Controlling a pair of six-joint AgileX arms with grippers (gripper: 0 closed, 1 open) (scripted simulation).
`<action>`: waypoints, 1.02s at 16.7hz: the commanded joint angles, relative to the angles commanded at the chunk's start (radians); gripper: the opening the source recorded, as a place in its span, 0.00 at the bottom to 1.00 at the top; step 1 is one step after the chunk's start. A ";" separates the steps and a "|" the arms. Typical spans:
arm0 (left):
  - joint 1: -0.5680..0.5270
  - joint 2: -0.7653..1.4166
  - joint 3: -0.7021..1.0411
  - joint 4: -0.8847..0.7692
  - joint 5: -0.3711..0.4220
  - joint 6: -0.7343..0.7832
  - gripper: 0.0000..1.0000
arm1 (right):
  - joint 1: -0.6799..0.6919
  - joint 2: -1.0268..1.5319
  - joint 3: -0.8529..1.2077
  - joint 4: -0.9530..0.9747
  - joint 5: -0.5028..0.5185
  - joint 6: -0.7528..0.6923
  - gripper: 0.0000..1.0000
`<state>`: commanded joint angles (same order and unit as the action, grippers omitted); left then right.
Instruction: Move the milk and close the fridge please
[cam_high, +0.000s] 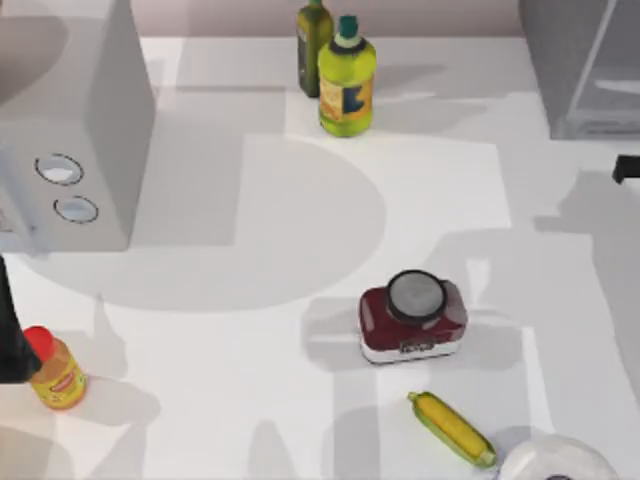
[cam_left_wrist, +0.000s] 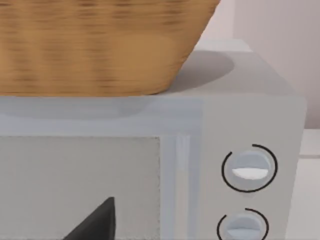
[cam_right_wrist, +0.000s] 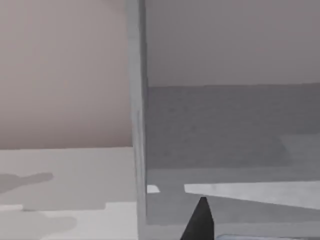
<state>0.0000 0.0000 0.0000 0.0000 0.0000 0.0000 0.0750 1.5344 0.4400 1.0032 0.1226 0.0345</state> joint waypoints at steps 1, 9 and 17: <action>0.000 0.000 0.000 0.000 0.000 0.000 1.00 | -0.023 -0.011 -0.019 0.042 -0.031 -0.009 0.00; 0.000 0.000 0.000 0.000 0.000 0.000 1.00 | -0.057 -0.026 -0.046 0.109 -0.081 -0.017 0.00; 0.000 0.000 0.000 0.000 0.000 0.000 1.00 | -0.139 0.252 0.254 0.043 -0.197 -0.025 0.00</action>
<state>0.0000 0.0000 0.0000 0.0000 0.0000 0.0000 -0.0643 1.7868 0.6943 1.0459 -0.0747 0.0091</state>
